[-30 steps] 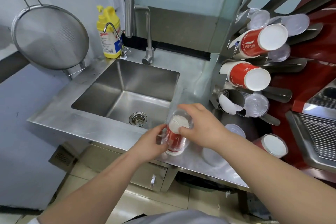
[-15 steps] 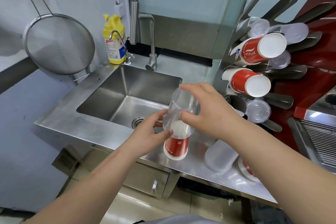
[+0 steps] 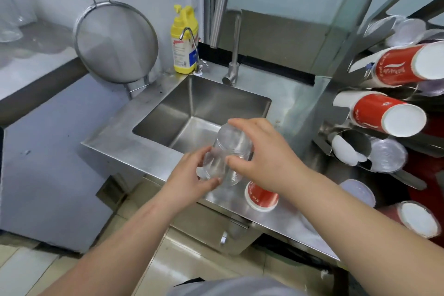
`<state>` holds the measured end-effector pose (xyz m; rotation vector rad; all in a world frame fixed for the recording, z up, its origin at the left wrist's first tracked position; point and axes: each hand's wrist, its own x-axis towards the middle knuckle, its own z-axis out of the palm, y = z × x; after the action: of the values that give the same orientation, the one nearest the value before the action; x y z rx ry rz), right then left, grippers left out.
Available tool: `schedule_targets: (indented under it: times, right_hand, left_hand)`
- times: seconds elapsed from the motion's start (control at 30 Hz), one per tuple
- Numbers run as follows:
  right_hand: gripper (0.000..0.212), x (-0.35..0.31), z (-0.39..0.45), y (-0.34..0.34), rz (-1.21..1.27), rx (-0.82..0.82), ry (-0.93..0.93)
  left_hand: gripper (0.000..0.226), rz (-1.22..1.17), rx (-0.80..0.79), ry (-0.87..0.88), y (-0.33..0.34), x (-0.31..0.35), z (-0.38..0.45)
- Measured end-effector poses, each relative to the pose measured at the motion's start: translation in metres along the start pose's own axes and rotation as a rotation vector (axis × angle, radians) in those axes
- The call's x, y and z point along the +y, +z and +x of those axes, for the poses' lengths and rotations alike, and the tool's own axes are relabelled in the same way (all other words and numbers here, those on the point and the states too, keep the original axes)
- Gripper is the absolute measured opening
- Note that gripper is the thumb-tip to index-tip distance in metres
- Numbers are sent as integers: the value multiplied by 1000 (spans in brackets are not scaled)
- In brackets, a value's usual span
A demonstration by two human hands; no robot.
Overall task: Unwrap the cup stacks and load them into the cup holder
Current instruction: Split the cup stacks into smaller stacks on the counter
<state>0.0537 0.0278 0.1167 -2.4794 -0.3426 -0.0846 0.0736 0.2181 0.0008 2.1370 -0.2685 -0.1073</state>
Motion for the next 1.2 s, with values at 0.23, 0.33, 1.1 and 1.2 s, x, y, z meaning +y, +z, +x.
schedule_targets:
  times: [0.23, 0.33, 1.1, 1.2]
  right_hand:
    - [68, 14, 11, 45, -21, -131, 36]
    - [69, 20, 16, 60, -51, -172, 47]
    - [67, 28, 19, 83, -80, -241, 70]
    - [67, 27, 20, 82, -93, -245, 80]
  left_hand:
    - [73, 40, -60, -92, 10, -46, -2]
    - [69, 58, -76, -128, 17, -64, 1]
    - [66, 140, -53, -139, 31, -81, -6]
    - [68, 145, -67, -138, 30, -81, -6]
